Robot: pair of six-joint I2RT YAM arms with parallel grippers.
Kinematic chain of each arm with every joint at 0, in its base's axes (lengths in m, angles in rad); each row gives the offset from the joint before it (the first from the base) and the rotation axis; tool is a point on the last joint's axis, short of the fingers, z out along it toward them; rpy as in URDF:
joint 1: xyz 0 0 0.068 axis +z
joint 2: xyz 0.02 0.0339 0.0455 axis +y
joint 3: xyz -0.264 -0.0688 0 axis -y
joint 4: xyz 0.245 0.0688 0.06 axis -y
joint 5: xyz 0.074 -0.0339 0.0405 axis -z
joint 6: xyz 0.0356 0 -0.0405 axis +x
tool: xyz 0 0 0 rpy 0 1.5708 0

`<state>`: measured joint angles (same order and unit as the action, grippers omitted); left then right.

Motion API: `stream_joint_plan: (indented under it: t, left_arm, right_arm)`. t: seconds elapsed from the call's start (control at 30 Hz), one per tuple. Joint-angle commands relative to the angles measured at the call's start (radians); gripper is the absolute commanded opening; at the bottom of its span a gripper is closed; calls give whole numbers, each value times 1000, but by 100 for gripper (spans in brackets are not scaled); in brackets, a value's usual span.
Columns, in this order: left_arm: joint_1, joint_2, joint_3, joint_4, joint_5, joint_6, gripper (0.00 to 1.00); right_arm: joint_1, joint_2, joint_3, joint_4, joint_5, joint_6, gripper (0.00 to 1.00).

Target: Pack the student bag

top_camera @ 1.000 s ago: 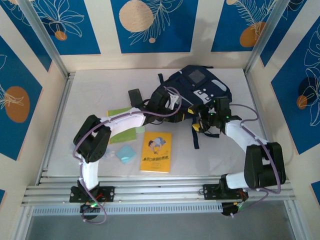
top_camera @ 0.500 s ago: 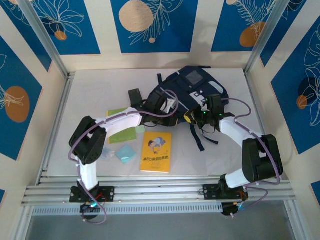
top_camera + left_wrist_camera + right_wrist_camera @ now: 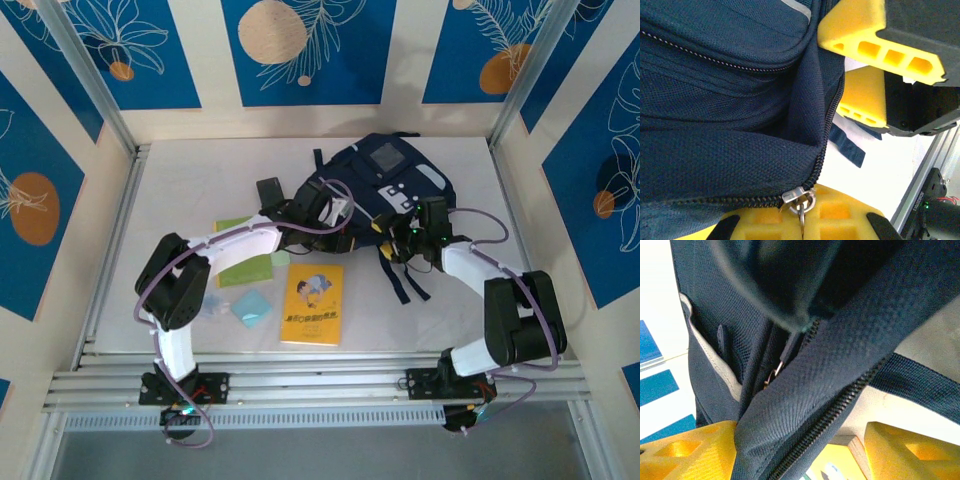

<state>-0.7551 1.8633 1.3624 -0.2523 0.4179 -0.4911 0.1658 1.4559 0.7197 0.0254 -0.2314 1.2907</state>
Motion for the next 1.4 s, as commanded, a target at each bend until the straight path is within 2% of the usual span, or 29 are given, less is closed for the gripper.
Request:
stream_joint_plan:
  t: [0.0, 0.1, 0.27, 0.4, 0.6, 0.7, 0.77, 0.9, 0.93, 1.03, 1.1, 1.17, 1.23, 1.3, 1.37]
  left_arm:
    - [-12, -73, 7, 13, 74, -3, 0]
    - [-10, -78, 18, -46, 44, 47, 0]
    - [58, -82, 46, -264, -74, 213, 0]
    - [165, -102, 27, -373, -43, 267, 0]
    - [254, -99, 54, -446, -54, 324, 0]
    - [246, -78, 70, -456, -19, 328, 0]
    - [211, -76, 78, -447, 19, 321, 0]
    - [123, -76, 85, -338, 141, 234, 0]
    - [99, -68, 93, -299, 169, 199, 0]
    - [37, -33, 140, -192, 205, 111, 0]
    - [10, 3, 176, -110, 205, 47, 0]
    - [-3, 41, 207, -37, 197, -24, 0]
    - [-10, 79, 239, 25, 196, -83, 0]
    - [-18, 104, 265, 67, 181, -122, 0]
    - [-29, 114, 270, 98, 159, -139, 0]
  right_arm:
    - [-2, 62, -7, 93, 30, 54, 45]
    - [-2, 83, 6, 114, 15, 46, 0]
    - [-35, 60, 55, -19, 11, -105, 0]
    - [-73, 60, 113, -103, -15, -297, 0]
    - [-105, 114, 240, -253, -36, -554, 0]
    - [-131, 165, 319, -308, -15, -646, 0]
    - [-157, 219, 396, -347, 15, -674, 0]
    - [-213, 302, 516, -365, -72, -600, 0]
    - [-224, 314, 534, -370, -110, -565, 5]
    - [-248, 304, 537, -379, -212, -459, 43]
    - [-249, 251, 501, -411, -198, -426, 63]
    - [-249, 166, 446, -454, -166, -408, 73]
    - [-252, 79, 380, -481, -141, -391, 78]
    - [-253, -26, 302, -493, -128, -356, 89]
    - [-250, -118, 227, -468, -135, -300, 90]
